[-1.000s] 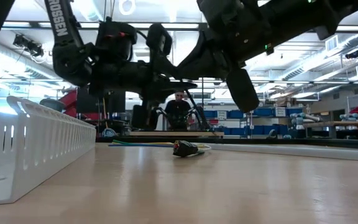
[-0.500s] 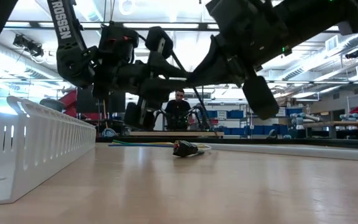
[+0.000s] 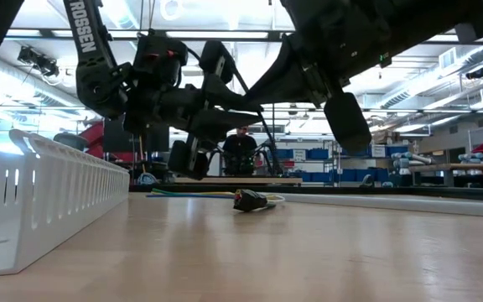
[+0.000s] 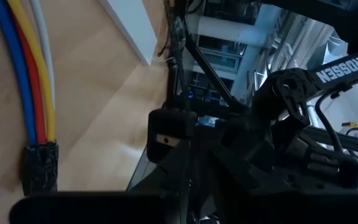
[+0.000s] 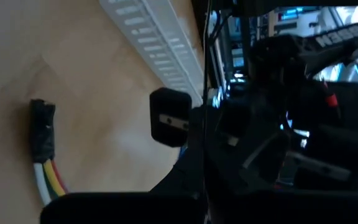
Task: Ziptie cables
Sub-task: Wrap the cables together using the black zip tie
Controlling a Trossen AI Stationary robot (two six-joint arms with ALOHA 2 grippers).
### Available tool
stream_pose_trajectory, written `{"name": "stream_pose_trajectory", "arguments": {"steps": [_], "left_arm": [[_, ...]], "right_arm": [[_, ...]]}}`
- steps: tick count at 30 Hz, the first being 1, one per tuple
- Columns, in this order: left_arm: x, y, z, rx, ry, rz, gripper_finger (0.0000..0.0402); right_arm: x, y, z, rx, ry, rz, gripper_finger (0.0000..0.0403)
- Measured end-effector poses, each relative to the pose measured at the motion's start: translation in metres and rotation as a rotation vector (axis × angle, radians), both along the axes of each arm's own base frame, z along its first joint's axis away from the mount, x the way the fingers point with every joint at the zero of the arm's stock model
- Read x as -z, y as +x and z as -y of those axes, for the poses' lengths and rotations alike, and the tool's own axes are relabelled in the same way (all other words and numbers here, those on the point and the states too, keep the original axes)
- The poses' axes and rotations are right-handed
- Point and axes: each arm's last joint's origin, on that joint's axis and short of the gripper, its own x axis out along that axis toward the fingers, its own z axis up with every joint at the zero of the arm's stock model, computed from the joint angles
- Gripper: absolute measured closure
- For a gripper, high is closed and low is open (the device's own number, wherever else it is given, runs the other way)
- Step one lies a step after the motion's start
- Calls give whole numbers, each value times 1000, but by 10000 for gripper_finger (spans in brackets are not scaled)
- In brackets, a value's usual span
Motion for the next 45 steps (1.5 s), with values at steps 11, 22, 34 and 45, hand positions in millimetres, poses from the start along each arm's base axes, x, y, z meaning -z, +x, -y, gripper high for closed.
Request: {"name": "stream_pose_trajectory", "arguments": {"steps": [11,22,34,45], "left_arm": [[0,0,-1,-41,11,2,339],[0,1,-1,-45,69,25,339],[0,0,-2,-45,97,37,339],[-2,-1,-12,-68,98,52,339]], "right_arm": [[-5,4,0,-73,46,47,403],[-6,4,-1,-92,67,55,403],[-5,4,-1,-86,146,74,403],[-6,0,-6,18,219,131,403]]}}
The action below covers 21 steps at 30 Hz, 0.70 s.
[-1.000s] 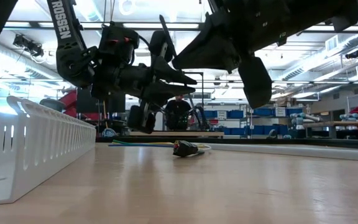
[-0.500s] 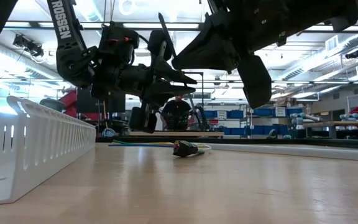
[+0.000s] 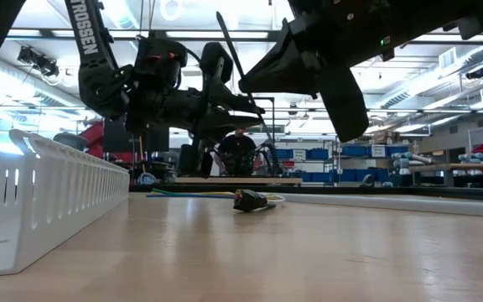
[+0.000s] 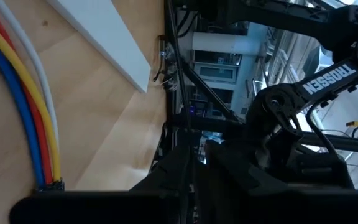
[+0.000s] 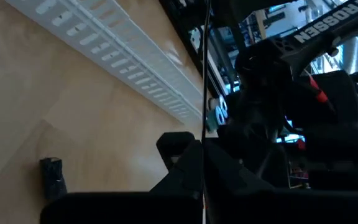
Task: Ziptie cables
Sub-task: Wrap the cables together using the black zip tie
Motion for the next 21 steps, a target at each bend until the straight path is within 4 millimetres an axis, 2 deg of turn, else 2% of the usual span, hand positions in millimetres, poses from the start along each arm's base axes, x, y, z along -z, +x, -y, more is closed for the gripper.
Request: {"name": "stream_pose_trajectory", "arguments": {"steps": [21], "left_arm": [[-5,-1,-7,-19,98,79,339]], "right_arm": [[1,-1,-5,-80,57,-3,403]]}}
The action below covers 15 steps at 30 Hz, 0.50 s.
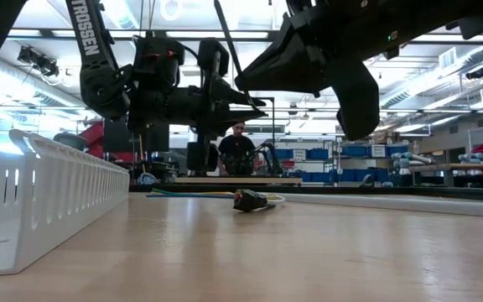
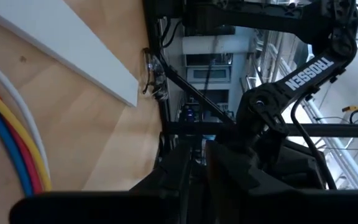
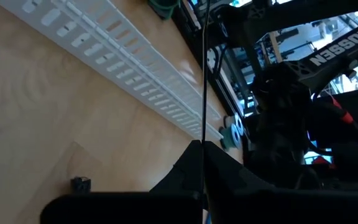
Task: Ziptie cables
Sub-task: Wrap the cables together using the black zip tie
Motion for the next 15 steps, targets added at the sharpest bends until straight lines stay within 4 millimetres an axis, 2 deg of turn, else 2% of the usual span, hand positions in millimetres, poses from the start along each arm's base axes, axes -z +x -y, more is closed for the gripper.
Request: {"name": "stream_pose_trajectory", "arguments": {"steps": [15], "left_arm": [[0,-3,-17,-93,92,22,339]], "right_arm": [[0,0,-2,-32,40,6,403]]}}
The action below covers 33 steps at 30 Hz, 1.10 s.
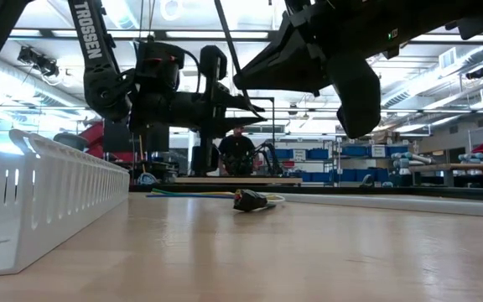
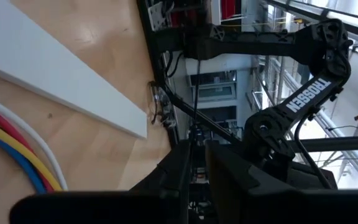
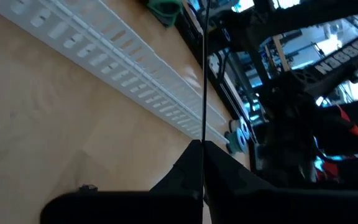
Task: Ziptie cables
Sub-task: Wrap the cables together using the black zip tie
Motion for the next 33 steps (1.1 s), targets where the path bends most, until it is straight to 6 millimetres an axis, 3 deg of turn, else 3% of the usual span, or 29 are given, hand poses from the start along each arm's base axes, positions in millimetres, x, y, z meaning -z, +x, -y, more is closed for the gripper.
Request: {"name": "stream_pose_trajectory", "arguments": {"steps": [17,33], "left_arm": [[2,-2,-8,-54,23,-11,339],[2,-3,-16,-93,24,-12,342]], "right_arm": [[-2,4,3,-109,13,2,403],[-2,4,5,-31,74,24,403]]}}
